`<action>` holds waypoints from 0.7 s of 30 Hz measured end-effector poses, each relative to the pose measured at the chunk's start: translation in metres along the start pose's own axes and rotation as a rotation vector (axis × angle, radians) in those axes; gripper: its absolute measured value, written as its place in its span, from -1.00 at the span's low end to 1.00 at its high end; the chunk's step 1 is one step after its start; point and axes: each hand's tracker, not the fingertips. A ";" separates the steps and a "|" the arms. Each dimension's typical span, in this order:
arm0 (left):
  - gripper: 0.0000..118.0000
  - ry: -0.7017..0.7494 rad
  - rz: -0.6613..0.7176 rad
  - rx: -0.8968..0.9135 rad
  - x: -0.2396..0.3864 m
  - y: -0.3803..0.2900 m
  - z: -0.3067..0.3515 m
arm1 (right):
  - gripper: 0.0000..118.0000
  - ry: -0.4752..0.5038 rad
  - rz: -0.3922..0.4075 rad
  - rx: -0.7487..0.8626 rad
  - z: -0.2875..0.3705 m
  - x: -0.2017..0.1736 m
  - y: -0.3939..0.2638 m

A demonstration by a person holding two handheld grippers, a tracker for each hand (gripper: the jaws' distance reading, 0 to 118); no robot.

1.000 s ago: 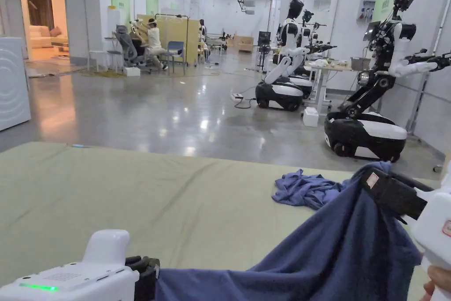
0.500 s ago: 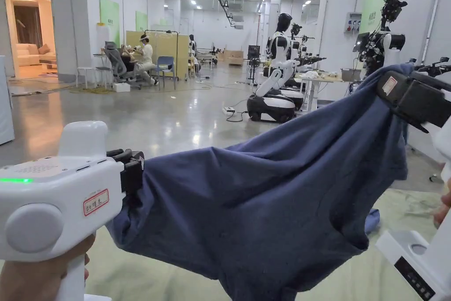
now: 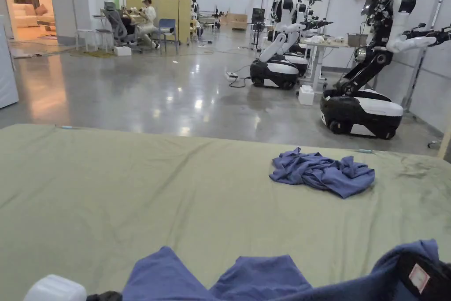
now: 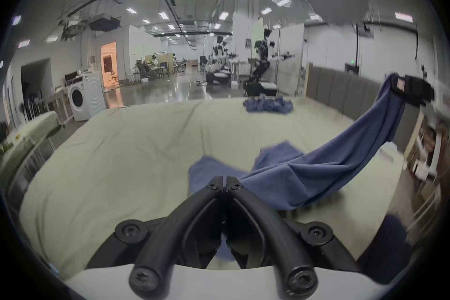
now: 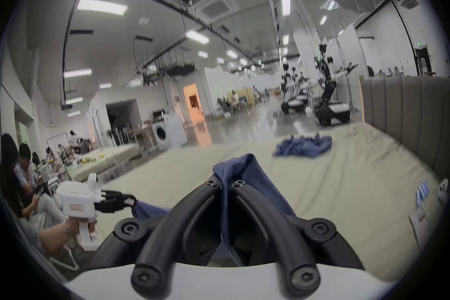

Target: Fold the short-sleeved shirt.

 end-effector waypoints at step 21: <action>0.83 0.177 0.171 0.030 -0.026 -0.018 0.091 | 0.97 -0.257 0.118 -0.316 0.026 -0.004 -0.058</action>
